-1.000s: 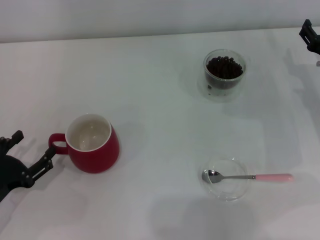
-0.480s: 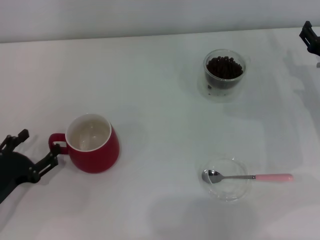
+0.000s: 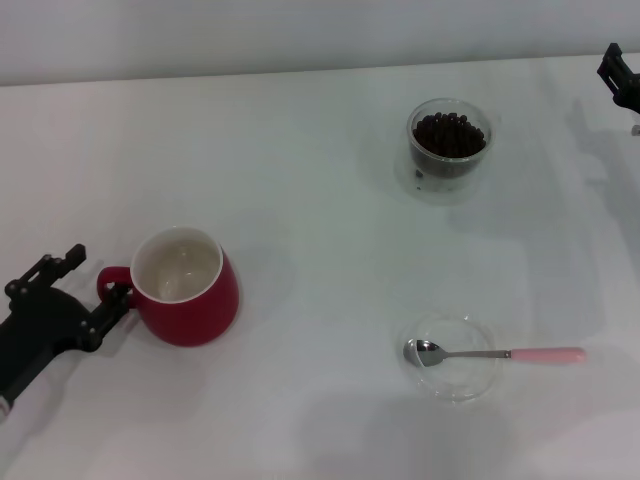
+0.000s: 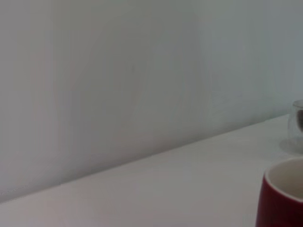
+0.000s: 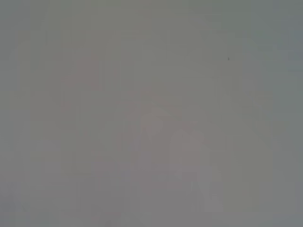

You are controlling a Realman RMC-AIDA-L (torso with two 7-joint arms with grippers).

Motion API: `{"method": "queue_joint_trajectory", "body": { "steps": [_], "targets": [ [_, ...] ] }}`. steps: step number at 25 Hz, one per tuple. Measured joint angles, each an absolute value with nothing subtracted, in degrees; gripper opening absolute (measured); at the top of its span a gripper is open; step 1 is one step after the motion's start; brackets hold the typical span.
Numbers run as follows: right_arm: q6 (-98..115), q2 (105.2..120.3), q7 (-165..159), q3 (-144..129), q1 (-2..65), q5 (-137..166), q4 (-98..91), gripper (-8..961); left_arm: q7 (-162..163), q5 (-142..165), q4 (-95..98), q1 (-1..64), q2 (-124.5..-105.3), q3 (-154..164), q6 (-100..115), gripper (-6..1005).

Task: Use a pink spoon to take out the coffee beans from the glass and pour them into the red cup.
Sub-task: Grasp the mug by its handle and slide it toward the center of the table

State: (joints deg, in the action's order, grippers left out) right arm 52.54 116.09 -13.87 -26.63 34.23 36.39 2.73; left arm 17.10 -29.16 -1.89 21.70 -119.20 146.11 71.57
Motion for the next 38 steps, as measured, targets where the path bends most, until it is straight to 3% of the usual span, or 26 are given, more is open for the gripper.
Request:
{"method": "queue_joint_trajectory", "body": {
  "steps": [4, 9, 15, 20, 38],
  "targets": [
    [52.54, 116.09, -14.51, -26.63, 34.08, 36.38, 2.73, 870, 12.12, -29.39, 0.38, 21.39, -119.26, 145.75, 70.62, 718],
    [52.54, 116.09, -14.56, -26.62, 34.73, 36.39, 2.72, 871, 11.02, -29.42, 0.70, 21.65, -119.27, 145.74, 70.29, 478],
    [52.55, 116.09, -14.58, -26.63, 35.09, 36.39, 2.66, 871, 10.69, -29.46, 1.76, 21.87, -119.26, 145.66, 69.32, 262],
    [52.56, 116.09, -14.59, -26.63, 35.01, 36.38, 2.71, 871, 10.62, -29.46, 2.37, 21.68, -119.27, 145.61, 68.82, 134],
    [52.69, 116.18, -16.64, -26.84, 34.66, 36.81, 3.34, 871, 7.03, -30.16, 10.18, 21.94, -119.64, 145.63, 61.84, 125]
  ]
}}
